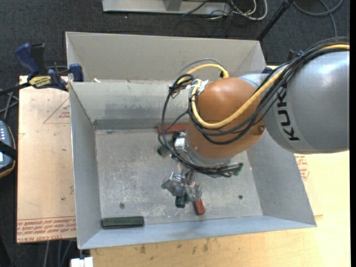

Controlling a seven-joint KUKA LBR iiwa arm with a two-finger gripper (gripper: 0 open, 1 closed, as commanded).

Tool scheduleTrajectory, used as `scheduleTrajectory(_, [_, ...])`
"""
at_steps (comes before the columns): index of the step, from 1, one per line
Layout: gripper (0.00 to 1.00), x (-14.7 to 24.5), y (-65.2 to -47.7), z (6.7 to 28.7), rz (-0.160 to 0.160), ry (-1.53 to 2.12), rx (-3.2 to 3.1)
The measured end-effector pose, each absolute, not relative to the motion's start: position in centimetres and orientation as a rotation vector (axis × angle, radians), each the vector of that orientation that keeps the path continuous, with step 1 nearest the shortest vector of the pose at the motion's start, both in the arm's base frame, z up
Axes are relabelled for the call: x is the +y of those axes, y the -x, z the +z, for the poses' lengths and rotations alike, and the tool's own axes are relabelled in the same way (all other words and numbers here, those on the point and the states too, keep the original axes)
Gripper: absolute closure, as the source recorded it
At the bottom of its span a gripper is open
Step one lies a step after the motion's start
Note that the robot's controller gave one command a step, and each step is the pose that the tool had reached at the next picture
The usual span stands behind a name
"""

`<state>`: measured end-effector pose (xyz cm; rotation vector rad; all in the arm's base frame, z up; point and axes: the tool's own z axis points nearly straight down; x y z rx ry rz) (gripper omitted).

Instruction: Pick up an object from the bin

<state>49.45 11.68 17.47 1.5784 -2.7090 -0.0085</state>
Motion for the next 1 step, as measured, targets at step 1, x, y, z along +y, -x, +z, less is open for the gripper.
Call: scheduleTrajectory(1, [1.00,11.65,-52.23,22.78,-0.002,-1.588,-2.714])
